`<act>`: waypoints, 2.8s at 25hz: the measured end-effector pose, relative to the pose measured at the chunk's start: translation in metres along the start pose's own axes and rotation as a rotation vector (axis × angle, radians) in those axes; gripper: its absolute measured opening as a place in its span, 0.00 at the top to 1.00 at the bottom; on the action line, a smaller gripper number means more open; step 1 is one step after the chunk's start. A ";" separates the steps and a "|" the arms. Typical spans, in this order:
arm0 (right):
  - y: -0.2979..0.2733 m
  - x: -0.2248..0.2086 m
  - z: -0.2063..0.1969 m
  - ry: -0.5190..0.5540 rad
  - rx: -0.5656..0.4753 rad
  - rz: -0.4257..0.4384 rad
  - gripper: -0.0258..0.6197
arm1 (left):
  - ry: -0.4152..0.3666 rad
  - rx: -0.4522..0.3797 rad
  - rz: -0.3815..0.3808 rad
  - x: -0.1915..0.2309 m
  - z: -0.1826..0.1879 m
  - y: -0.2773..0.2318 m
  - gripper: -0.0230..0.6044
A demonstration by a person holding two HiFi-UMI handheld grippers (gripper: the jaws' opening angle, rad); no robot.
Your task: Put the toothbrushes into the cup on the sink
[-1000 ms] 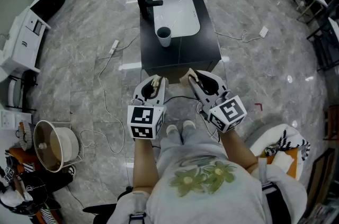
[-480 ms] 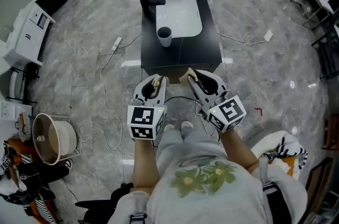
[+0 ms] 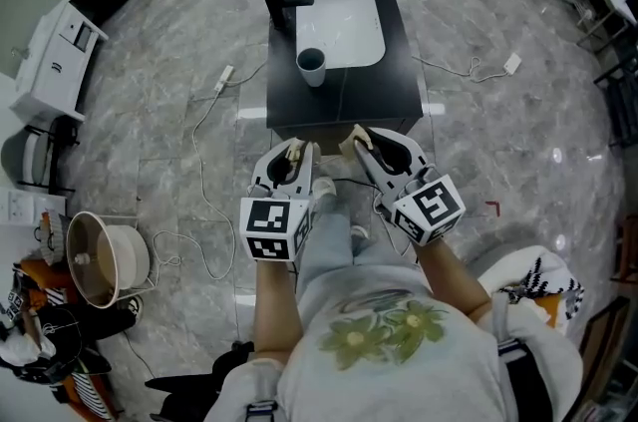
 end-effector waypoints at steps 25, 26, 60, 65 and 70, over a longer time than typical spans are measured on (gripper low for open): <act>-0.218 -0.107 0.038 0.024 -0.002 -0.084 0.82 | 0.002 -0.022 -0.054 0.196 0.078 -0.156 0.87; -0.225 -0.111 0.040 0.026 -0.005 -0.089 0.82 | 0.004 -0.023 -0.062 0.202 0.080 -0.161 0.87; -0.339 -0.168 0.025 0.001 0.035 -0.136 0.82 | -0.016 0.006 -0.179 0.295 0.101 -0.260 0.87; -0.345 -0.171 0.017 -0.002 0.054 -0.131 0.82 | -0.010 0.012 -0.181 0.300 0.098 -0.265 0.87; -0.348 -0.173 0.011 -0.013 0.066 -0.122 0.82 | -0.002 0.014 -0.181 0.301 0.094 -0.268 0.87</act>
Point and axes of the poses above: the fingertips, and each gripper's own axes: y backward along the fingers, x to its left, z out of its top, the point moved 7 cm from there along y, backward along the fingers, and after that the axes turned 6 degrees about -z, right-handed, at the moved point
